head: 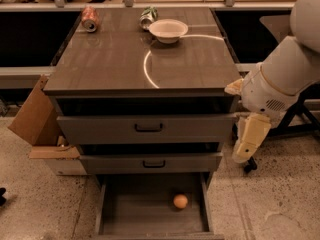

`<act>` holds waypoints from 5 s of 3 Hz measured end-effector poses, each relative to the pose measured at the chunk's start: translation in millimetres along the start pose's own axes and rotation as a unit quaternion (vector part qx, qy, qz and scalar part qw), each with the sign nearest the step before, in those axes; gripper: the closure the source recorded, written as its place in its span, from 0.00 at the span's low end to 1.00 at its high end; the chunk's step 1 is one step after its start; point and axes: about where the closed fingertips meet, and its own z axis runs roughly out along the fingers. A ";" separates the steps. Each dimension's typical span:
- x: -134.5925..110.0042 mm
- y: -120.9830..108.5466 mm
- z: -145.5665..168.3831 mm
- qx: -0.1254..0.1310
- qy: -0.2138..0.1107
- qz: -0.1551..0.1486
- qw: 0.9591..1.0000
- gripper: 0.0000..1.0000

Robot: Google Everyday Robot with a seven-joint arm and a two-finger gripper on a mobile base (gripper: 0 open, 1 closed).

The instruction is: Pick orange from bottom drawer and place on counter

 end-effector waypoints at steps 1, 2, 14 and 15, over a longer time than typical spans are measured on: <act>-3.0 6.5 34.4 -0.023 -0.034 -0.007 0.999 0.00; -3.8 7.2 39.1 -0.025 -0.040 -0.008 0.999 0.00; 54.8 54.5 350.9 -0.028 -0.186 -0.007 0.982 0.00; 65.3 59.0 376.9 -0.025 -0.191 -0.014 0.981 0.00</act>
Offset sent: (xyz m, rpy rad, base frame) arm -0.0015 0.0147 -0.0318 0.0704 0.0284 0.0342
